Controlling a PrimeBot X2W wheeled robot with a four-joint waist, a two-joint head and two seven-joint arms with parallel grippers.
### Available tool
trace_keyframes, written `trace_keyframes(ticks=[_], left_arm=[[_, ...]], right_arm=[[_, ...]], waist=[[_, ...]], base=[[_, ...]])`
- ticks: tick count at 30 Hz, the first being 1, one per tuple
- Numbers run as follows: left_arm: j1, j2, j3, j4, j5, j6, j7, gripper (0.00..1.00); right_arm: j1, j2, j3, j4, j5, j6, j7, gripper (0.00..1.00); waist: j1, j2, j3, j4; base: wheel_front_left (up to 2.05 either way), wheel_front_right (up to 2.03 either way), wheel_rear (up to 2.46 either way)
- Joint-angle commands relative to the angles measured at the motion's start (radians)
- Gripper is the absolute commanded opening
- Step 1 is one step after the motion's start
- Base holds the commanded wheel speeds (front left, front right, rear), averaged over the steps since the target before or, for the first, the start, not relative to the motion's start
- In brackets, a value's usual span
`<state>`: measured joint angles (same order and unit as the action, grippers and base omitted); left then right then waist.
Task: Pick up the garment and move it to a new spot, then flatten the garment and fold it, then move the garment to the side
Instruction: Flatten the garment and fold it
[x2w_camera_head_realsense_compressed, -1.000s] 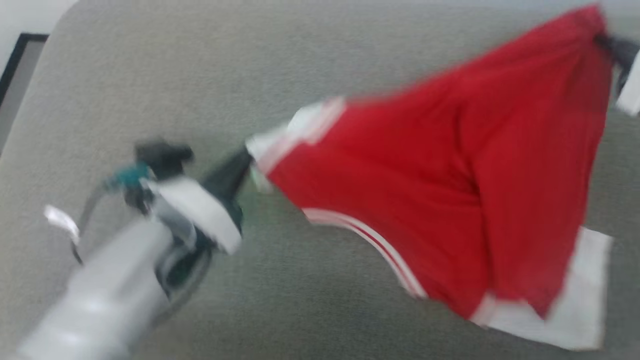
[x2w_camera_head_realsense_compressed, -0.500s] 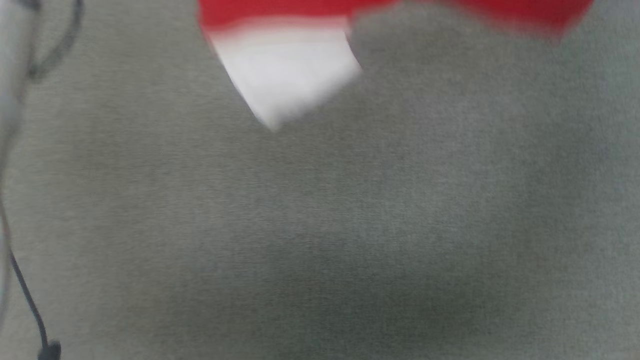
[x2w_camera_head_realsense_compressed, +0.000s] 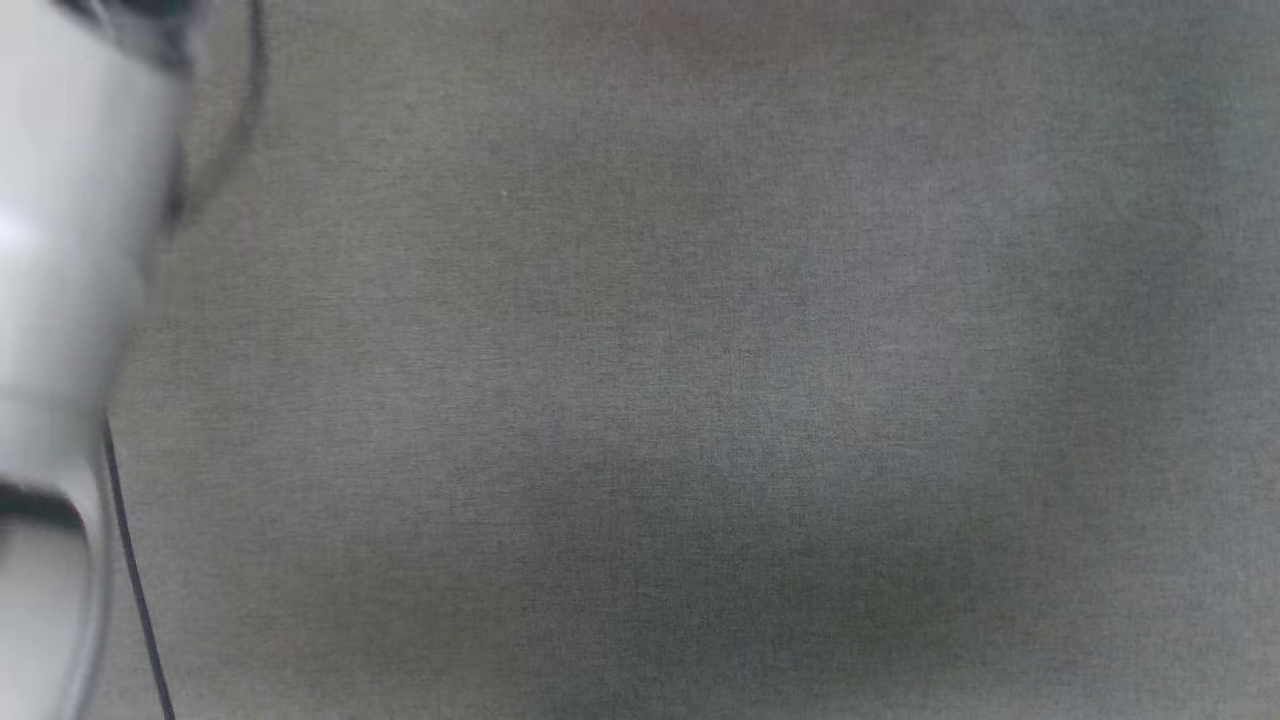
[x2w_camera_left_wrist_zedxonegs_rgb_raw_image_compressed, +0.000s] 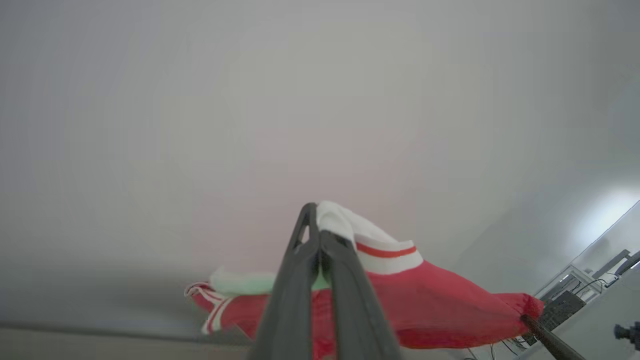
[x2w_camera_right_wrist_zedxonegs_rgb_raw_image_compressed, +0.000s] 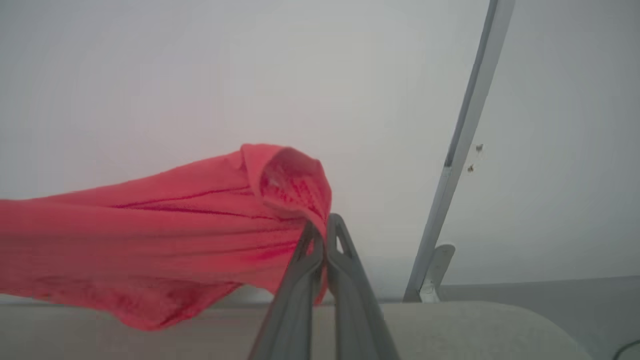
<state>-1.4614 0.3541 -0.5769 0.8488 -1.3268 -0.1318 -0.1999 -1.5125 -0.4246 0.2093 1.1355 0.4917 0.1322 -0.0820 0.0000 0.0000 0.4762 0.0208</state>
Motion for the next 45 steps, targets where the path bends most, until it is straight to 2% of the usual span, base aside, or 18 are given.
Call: trace_keyframes(ticks=[1, 7, 12, 13, 15, 22, 25, 30, 36, 40, 45], left_arm=[[0.086, 0.021, -0.01, -0.05, -0.035, 0.004, -0.009, 0.0], [0.431, 0.084, -0.067, -0.304, -0.152, 0.003, 0.001, 0.0], [0.676, 0.16, -0.111, -0.495, -0.174, 0.002, -0.032, 0.0], [0.676, 0.16, -0.111, -0.495, -0.174, 0.002, -0.032, 0.0], [0.768, 0.191, -0.129, -0.582, -0.181, 0.002, -0.04, 0.0], [1.06, 0.298, -0.119, -0.785, -0.167, 0.002, -0.064, 0.0], [1.174, 0.317, -0.088, -0.854, -0.154, 0.002, -0.067, 0.0], [1.382, 0.348, -0.022, -0.998, -0.106, 0.002, -0.066, 0.0], [1.446, 0.355, 0.013, -1.072, -0.07, 0.002, -0.066, 0.0], [1.368, 0.364, 0.004, -1.07, -0.062, 0.002, -0.053, 0.0], [1.212, 0.35, -0.009, -1.015, -0.08, 0.002, -0.008, 0.0]], right_arm=[[0.068, -0.004, 0.024, -0.017, 0.029, -0.003, 0.009, 0.0], [0.376, -0.051, 0.135, -0.178, 0.188, -0.002, 0.066, 0.0], [0.665, -0.142, 0.196, -0.389, 0.355, -0.002, 0.153, 0.0], [0.665, -0.142, 0.196, -0.389, 0.355, -0.002, 0.153, 0.0], [0.772, -0.181, 0.201, -0.476, 0.405, -0.002, 0.177, 0.0], [1.071, -0.261, 0.166, -0.71, 0.498, -0.002, 0.236, 0.0], [1.177, -0.285, 0.143, -0.797, 0.51, -0.002, 0.276, 0.0], [1.372, -0.293, 0.038, -0.937, 0.505, -0.002, 0.33, 0.0], [1.475, -0.248, -0.084, -1.038, 0.465, -0.002, 0.38, 0.0], [1.461, -0.206, -0.154, -1.079, 0.424, -0.002, 0.415, 0.0], [1.36, -0.151, -0.201, -1.076, 0.388, -0.002, 0.466, 0.0]], waist=[[0.0, 0.0, -0.015, 0.008], [0.0, 0.0, -0.069, 0.019], [0.0, 0.0, -0.119, 0.02], [0.0, 0.0, -0.119, 0.02], [0.0, 0.0, -0.137, 0.016], [0.0, 0.0, -0.199, -0.008], [0.0, 0.0, -0.22, -0.016], [0.0, 0.0, -0.239, -0.025], [0.0, 0.0, -0.238, -0.026], [0.0, 0.0, -0.23, -0.028], [0.0, 0.0, -0.202, -0.038]], base=[[0.0, 0.0, 0.0], [0.0, 0.0, 0.0], [0.0, 0.0, 0.0], [0.0, 0.0, 0.0], [0.0, 0.0, 0.0], [0.0, 0.0, 0.0], [0.0, 0.0, 0.0], [0.0, 0.0, 0.0], [0.0, 0.0, 0.0], [0.0, 0.0, 0.0], [0.0, 0.0, 0.0]])
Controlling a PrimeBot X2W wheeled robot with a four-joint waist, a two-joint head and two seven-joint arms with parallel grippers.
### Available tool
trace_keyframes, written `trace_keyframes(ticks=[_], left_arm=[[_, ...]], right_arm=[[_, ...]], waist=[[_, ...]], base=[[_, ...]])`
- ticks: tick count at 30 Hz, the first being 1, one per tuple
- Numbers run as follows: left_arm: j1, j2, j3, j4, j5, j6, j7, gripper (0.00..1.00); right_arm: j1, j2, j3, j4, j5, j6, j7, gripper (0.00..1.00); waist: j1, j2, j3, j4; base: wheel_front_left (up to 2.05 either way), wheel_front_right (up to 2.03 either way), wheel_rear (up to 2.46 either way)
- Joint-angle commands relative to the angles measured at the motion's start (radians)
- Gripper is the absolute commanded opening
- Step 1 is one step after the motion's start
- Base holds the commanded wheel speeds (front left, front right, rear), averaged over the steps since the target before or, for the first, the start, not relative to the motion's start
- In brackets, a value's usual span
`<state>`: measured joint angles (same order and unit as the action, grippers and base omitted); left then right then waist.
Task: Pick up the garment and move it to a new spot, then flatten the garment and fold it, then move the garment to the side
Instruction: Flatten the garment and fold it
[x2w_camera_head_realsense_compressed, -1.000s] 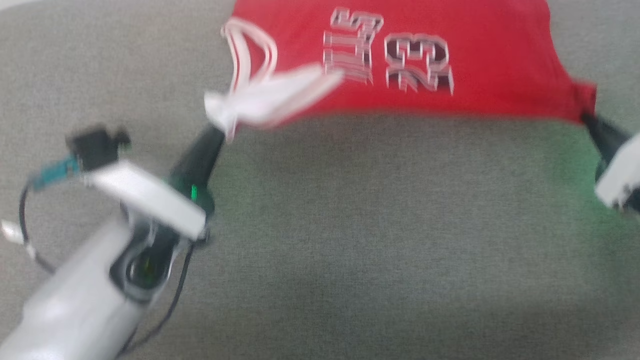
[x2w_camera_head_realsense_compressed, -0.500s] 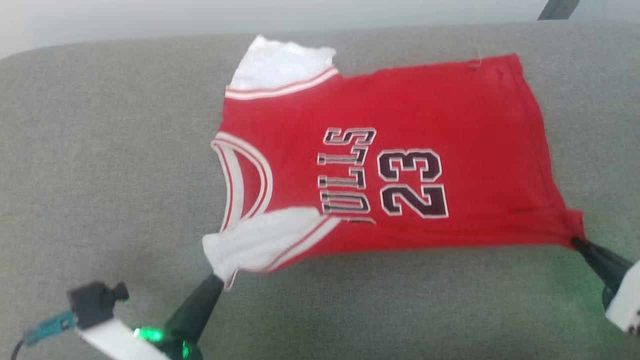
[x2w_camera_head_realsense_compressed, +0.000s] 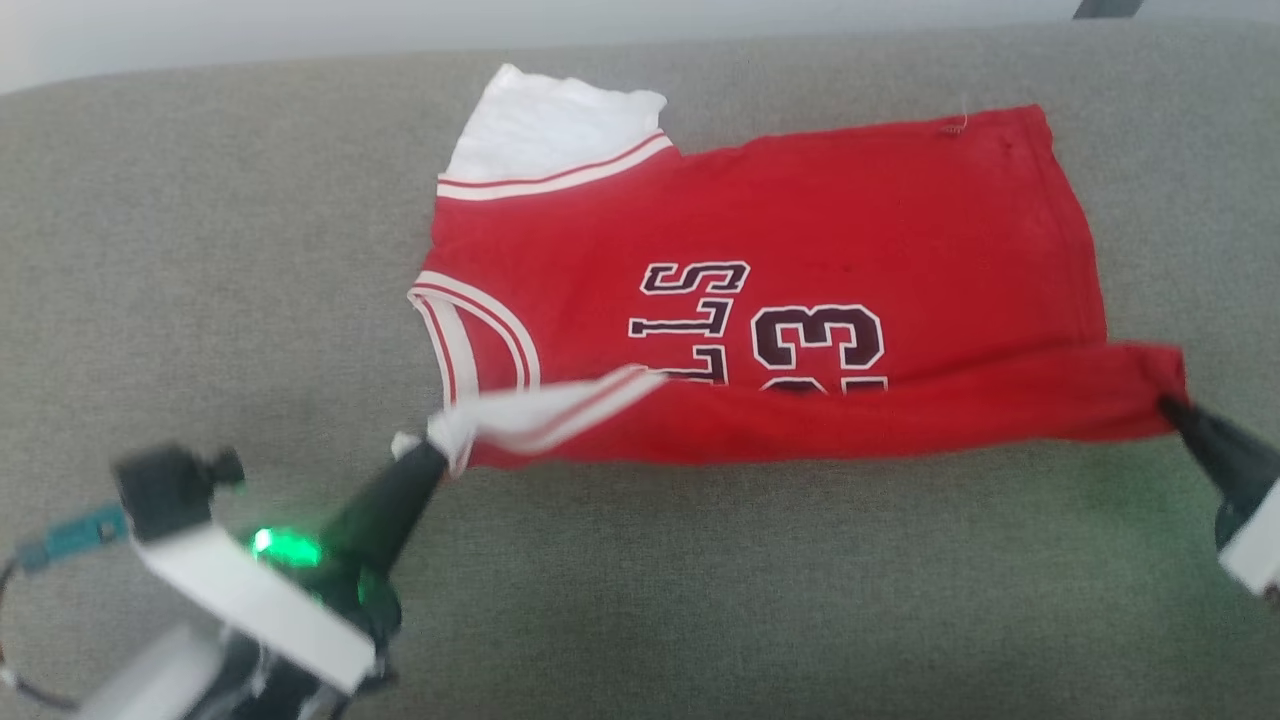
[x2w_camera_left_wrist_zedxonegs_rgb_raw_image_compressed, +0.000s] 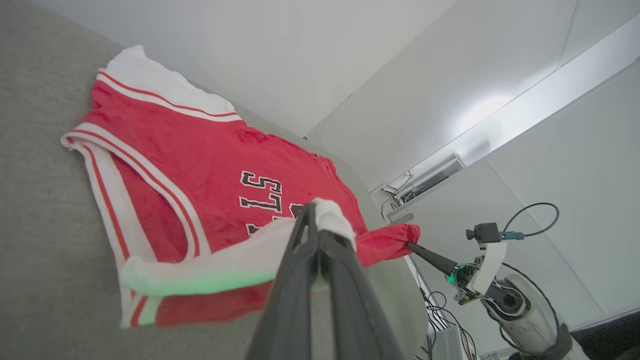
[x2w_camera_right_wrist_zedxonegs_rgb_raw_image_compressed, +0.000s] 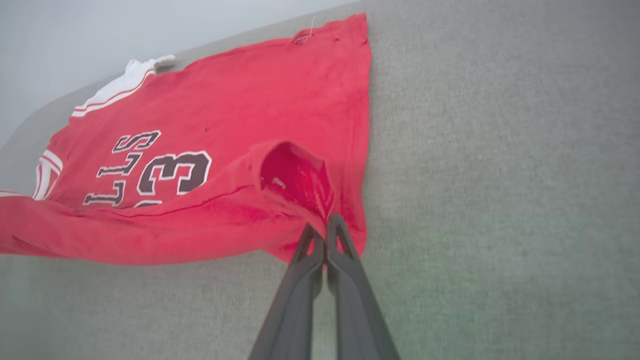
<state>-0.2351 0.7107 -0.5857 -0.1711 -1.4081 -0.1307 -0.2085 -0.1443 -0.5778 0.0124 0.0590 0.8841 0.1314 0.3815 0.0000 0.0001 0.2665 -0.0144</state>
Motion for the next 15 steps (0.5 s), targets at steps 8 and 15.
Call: trace_keyframes(ticks=[8, 15], left_arm=[[-0.269, -0.069, -0.021, 0.156, -0.03, 0.001, 0.031, 0.0], [-0.351, -0.102, -0.043, 0.322, -0.045, 0.001, 0.009, 0.0]], right_arm=[[-0.183, 0.061, -0.026, 0.103, -0.066, -0.002, -0.001, 0.0], [-0.268, 0.087, 0.01, 0.193, -0.092, -0.002, -0.037, 0.0]], waist=[[0.0, -0.0001, 0.078, -0.003], [0.0, -0.0001, 0.136, -0.012]], base=[[0.0, 0.0, 0.0], [0.0, 0.0, 0.0]])
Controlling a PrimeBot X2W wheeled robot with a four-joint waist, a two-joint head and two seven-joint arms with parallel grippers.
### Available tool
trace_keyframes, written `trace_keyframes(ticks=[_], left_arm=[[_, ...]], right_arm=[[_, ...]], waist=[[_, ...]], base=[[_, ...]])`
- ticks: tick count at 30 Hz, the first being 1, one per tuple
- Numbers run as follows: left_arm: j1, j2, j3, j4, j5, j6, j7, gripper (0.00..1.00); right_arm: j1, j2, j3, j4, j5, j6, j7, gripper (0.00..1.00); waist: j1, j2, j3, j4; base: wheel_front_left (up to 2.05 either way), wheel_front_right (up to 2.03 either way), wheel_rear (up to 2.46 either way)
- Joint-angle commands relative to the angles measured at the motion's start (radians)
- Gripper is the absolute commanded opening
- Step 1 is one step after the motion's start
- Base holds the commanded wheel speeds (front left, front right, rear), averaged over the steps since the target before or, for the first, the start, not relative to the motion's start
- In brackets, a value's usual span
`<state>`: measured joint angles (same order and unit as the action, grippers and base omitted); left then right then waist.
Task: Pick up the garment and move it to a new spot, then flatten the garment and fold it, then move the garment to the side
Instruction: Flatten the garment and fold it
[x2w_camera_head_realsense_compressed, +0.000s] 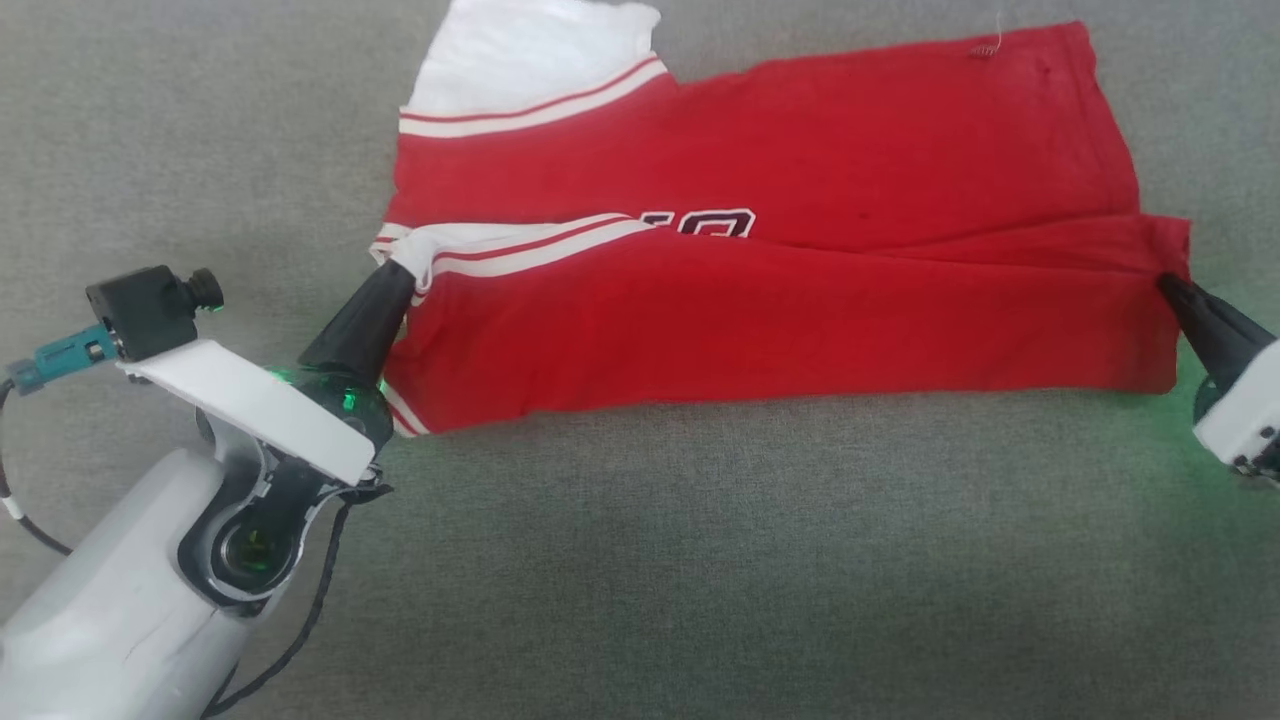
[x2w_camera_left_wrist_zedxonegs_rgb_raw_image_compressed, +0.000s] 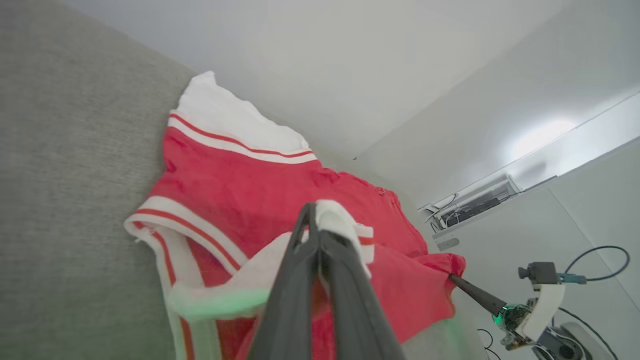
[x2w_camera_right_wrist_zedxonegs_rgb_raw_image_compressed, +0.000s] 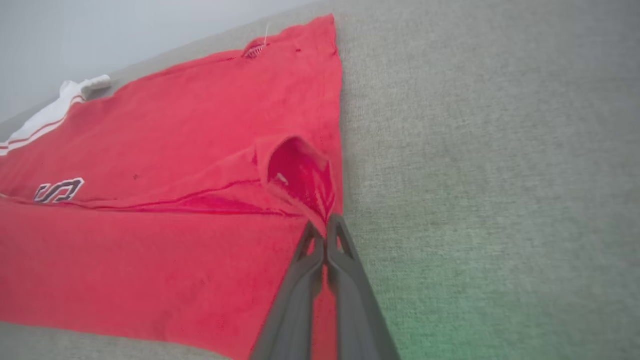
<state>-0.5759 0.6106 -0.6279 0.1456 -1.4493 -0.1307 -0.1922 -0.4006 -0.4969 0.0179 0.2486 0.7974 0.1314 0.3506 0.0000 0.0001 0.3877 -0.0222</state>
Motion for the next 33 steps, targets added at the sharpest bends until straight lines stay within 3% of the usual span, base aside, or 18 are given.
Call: trace_keyframes(ticks=[1, 10, 11, 12, 13, 14, 15, 16, 17, 26, 30, 33], left_arm=[[-0.016, -0.007, -0.008, 0.028, -0.007, 0.001, -0.008, 0.0], [-0.065, -0.03, -0.086, 0.215, 0.044, 0.001, -0.04, 0.0], [-0.072, -0.032, -0.099, 0.233, 0.053, 0.001, -0.044, 0.04], [-0.078, -0.03, -0.111, 0.254, 0.071, 0.002, -0.047, 0.18], [-0.085, -0.022, -0.129, 0.28, 0.093, 0.002, -0.049, 0.52], [-0.092, -0.021, -0.147, 0.301, 0.115, 0.002, -0.055, 1.0], [-0.098, -0.024, -0.162, 0.315, 0.13, 0.002, -0.057, 1.0], [-0.105, -0.025, -0.176, 0.324, 0.138, 0.002, -0.058, 1.0], [-0.116, -0.017, -0.194, 0.334, 0.16, 0.002, -0.061, 1.0], [-0.206, 0.085, -0.293, 0.35, 0.276, 0.002, -0.032, 1.0], [-0.225, 0.121, -0.339, 0.317, 0.28, 0.014, 0.109, 1.0], [-0.229, 0.144, -0.375, 0.263, 0.239, 0.053, 0.276, 1.0]], right_arm=[[-0.023, 0.008, 0.012, 0.019, -0.011, -0.002, -0.014, 0.0], [-0.099, -0.003, 0.098, 0.14, -0.027, -0.002, -0.088, 0.0], [-0.103, -0.004, 0.109, 0.149, -0.028, -0.002, -0.097, 0.0], [-0.107, -0.006, 0.119, 0.158, -0.031, -0.002, -0.108, 0.0], [-0.109, -0.01, 0.129, 0.165, -0.035, -0.002, -0.119, 0.0], [-0.11, -0.013, 0.137, 0.173, -0.038, -0.002, -0.131, 0.27], [-0.11, -0.015, 0.146, 0.181, -0.041, -0.002, -0.142, 0.46], [-0.108, -0.02, 0.154, 0.189, -0.045, -0.002, -0.153, 0.8], [-0.102, -0.025, 0.16, 0.196, -0.05, -0.002, -0.164, 1.0], [-0.027, -0.026, 0.135, 0.205, -0.056, -0.002, -0.28, 1.0], [0.003, -0.018, 0.119, 0.189, -0.052, -0.002, -0.303, 1.0], [0.02, -0.009, 0.118, 0.174, -0.056, -0.002, -0.299, 1.0]], waist=[[0.0, -0.0001, 0.022, -0.007], [0.0, -0.0001, 0.052, 0.002], [0.0, -0.0001, 0.051, 0.004], [0.0, -0.0001, 0.047, 0.006], [0.0, -0.0001, 0.042, 0.007], [0.0, -0.0001, 0.035, 0.008], [0.0, -0.0001, 0.028, 0.009], [0.0, -0.0001, 0.018, 0.01], [0.0, -0.0001, 0.007, 0.012], [0.0, -0.0001, -0.113, 0.01], [0.0, -0.0001, -0.153, -0.001], [0.0, -0.0001, -0.169, -0.013]], base=[[0.0, 0.0, 0.0], [0.0, 0.0, 0.0], [0.0, 0.0, 0.0], [0.0, 0.0, 0.0], [0.0, 0.0, 0.0], [0.0, 0.0, 0.0], [0.0, 0.0, 0.0], [0.0, 0.0, 0.0], [0.0, 0.0, 0.0], [0.0, 0.0, 0.0], [0.0, 0.0, 0.0], [0.0, 0.0, 0.0]])
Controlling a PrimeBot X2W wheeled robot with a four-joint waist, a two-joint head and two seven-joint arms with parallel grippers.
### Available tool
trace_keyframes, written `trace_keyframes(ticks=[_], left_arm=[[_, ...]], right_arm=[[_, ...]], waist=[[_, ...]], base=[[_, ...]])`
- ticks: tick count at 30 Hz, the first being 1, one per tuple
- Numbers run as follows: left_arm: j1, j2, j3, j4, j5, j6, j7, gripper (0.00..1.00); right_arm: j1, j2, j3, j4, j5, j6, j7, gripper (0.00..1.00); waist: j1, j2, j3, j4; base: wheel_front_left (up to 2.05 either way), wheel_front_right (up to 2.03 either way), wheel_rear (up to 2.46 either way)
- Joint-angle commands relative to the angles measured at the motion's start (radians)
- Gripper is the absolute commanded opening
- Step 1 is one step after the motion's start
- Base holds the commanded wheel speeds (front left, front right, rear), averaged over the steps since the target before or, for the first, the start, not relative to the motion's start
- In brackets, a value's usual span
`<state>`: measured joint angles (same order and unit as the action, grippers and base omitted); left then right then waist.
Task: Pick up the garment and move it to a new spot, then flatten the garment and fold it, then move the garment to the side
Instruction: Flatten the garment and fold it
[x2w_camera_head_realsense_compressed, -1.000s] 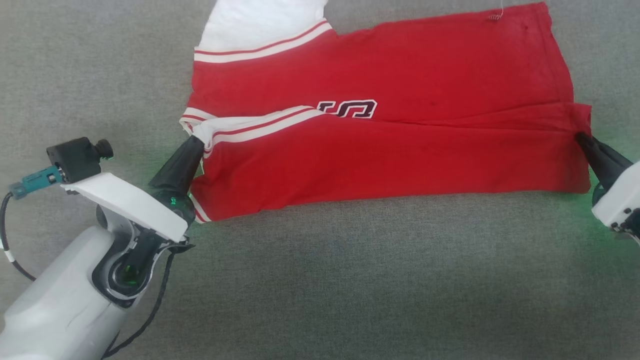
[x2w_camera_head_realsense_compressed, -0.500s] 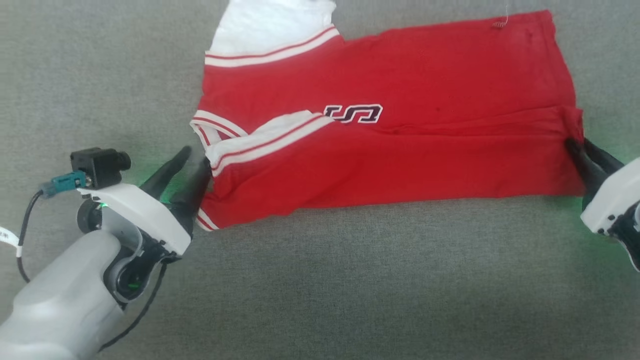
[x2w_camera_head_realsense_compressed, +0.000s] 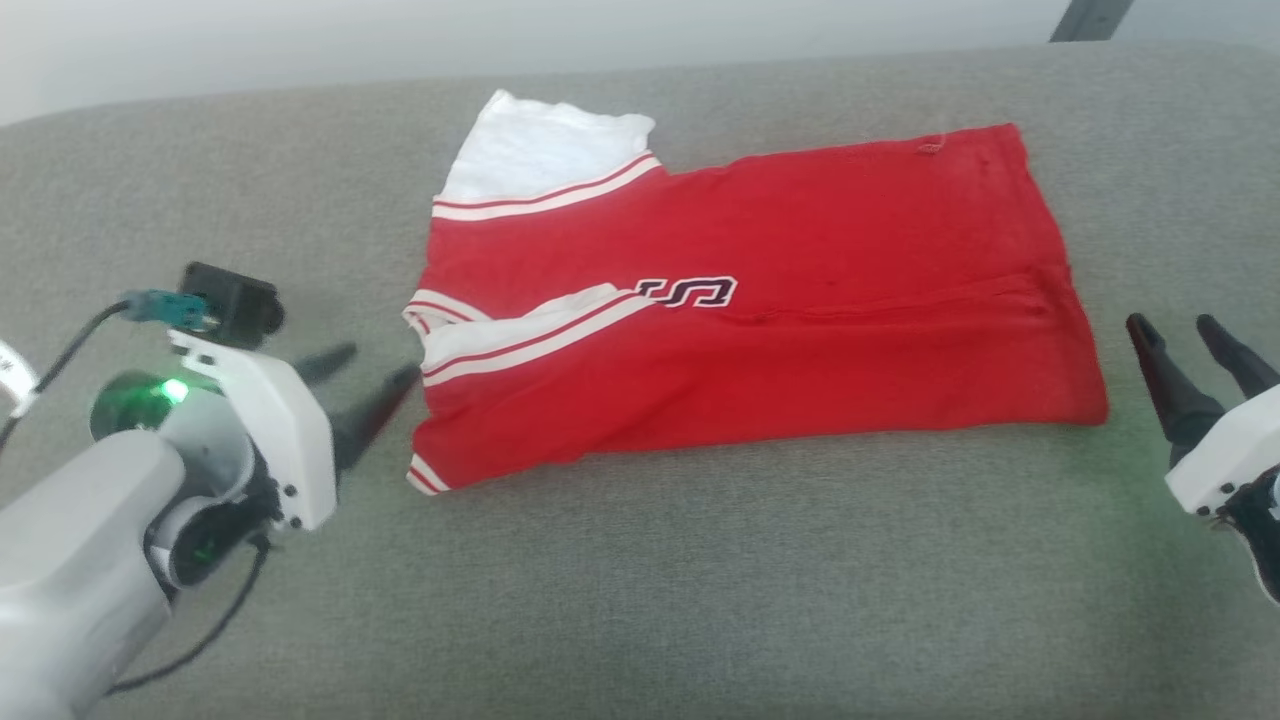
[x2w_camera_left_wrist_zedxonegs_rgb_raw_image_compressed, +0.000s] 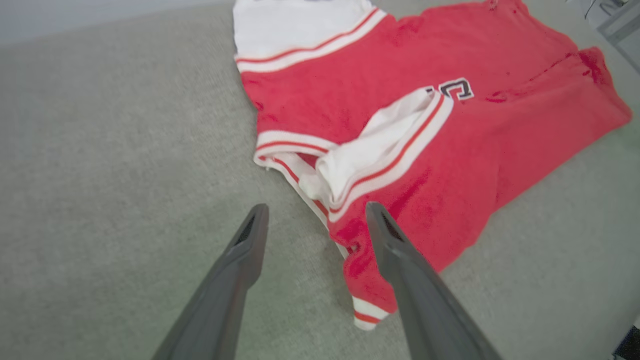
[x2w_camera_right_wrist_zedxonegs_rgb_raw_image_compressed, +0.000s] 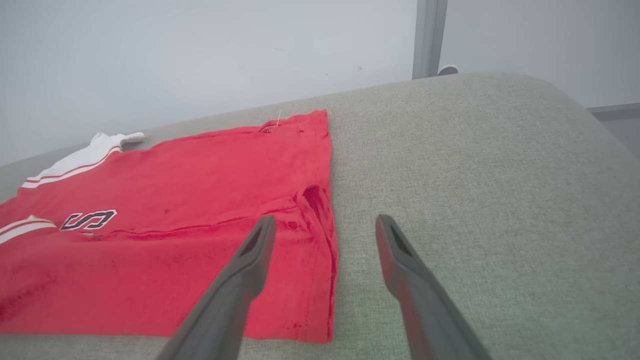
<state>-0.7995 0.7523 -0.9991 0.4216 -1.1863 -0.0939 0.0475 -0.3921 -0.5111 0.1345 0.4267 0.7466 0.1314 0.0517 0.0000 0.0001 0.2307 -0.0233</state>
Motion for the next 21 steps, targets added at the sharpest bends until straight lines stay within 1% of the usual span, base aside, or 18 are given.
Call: trace_keyframes(ticks=[1, 3, 6, 11, 16, 19, 21], left_arm=[[-0.002, 0.01, -0.018, -0.037, -0.04, 0.03, 0.096, 1.0], [0.002, 0.02, -0.031, -0.09, -0.07, 0.056, 0.184, 1.0], [0.009, 0.039, -0.067, -0.145, -0.084, 0.068, 0.281, 1.0], [0.0, 0.03, -0.074, -0.131, -0.107, 0.088, 0.339, 1.0], [-0.009, 0.003, -0.092, -0.067, -0.14, 0.067, 0.409, 1.0], [-0.014, -0.004, -0.115, -0.018, -0.118, 0.064, 0.433, 1.0], [-0.011, -0.016, -0.122, 0.007, -0.126, 0.052, 0.447, 1.0]], right_arm=[[0.017, 0.008, 0.002, -0.013, -0.008, -0.002, 0.004, 1.0], [0.021, 0.016, 0.003, -0.029, -0.012, -0.002, 0.008, 1.0], [0.029, 0.025, 0.002, -0.054, -0.015, -0.002, 0.015, 1.0], [0.029, 0.024, 0.003, -0.082, -0.02, -0.002, 0.027, 1.0], [0.015, 0.025, -0.009, -0.098, -0.02, -0.002, 0.036, 1.0], [0.009, 0.03, -0.009, -0.105, -0.024, -0.002, 0.042, 1.0], [0.003, 0.03, 0.002, -0.114, -0.028, -0.002, 0.049, 1.0]], waist=[[0.0, -0.0001, -0.014, -0.017], [0.0, -0.0001, -0.012, -0.025], [0.0, -0.0001, 0.0, -0.038], [0.0, -0.0001, 0.029, -0.057], [0.0, -0.0001, 0.059, -0.078], [0.0, -0.0001, 0.075, -0.087], [0.0, -0.0001, 0.084, -0.091]], base=[[0.0, 0.0, 0.0], [0.0, 0.0, 0.0], [0.0, 0.0, 0.0], [0.0, 0.0, 0.0], [0.0, 0.0, 0.0], [0.0, 0.0, 0.0], [0.0, 0.0, 0.0]])
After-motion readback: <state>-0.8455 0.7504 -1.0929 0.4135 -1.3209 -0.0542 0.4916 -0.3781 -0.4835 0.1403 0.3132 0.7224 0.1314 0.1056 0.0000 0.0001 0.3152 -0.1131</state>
